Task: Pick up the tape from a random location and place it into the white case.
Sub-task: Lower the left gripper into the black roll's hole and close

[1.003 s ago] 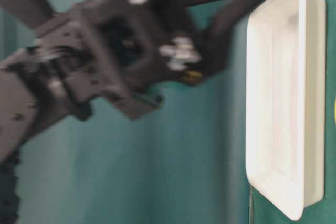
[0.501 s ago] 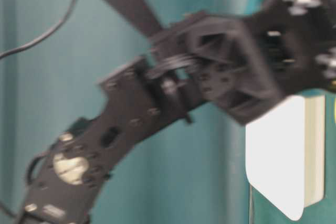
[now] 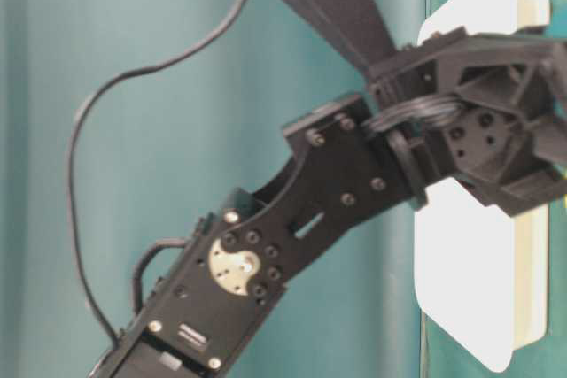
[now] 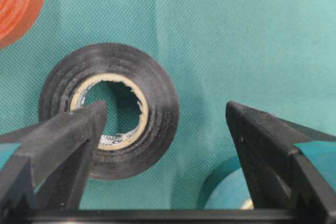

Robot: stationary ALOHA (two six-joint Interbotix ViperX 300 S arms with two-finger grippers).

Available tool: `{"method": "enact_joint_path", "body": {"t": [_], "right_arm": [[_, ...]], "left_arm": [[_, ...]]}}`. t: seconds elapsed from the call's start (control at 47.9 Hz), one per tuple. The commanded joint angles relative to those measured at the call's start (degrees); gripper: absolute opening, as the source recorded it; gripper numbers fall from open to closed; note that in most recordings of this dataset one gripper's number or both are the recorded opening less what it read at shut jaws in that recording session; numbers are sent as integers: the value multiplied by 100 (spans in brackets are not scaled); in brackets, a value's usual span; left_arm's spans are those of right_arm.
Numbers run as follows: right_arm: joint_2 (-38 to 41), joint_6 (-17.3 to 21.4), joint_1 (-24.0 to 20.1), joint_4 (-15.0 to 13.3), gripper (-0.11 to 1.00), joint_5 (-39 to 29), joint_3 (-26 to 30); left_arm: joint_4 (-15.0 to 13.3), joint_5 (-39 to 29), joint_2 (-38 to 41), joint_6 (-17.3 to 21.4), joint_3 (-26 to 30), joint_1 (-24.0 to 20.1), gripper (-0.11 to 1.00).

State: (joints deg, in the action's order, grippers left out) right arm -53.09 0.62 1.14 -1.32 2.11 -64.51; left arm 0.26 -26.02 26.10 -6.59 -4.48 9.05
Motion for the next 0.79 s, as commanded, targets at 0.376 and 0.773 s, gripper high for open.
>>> {"method": "enact_joint_path", "body": {"t": [0.376, 0.773], "right_arm": [[26, 9, 18, -9, 91, -18, 141], [26, 9, 18, -9, 91, -18, 141]], "left_arm": [[0, 141, -35, -9, 62, -18, 99], [0, 70, -35, -114, 53, 18, 87]]}}
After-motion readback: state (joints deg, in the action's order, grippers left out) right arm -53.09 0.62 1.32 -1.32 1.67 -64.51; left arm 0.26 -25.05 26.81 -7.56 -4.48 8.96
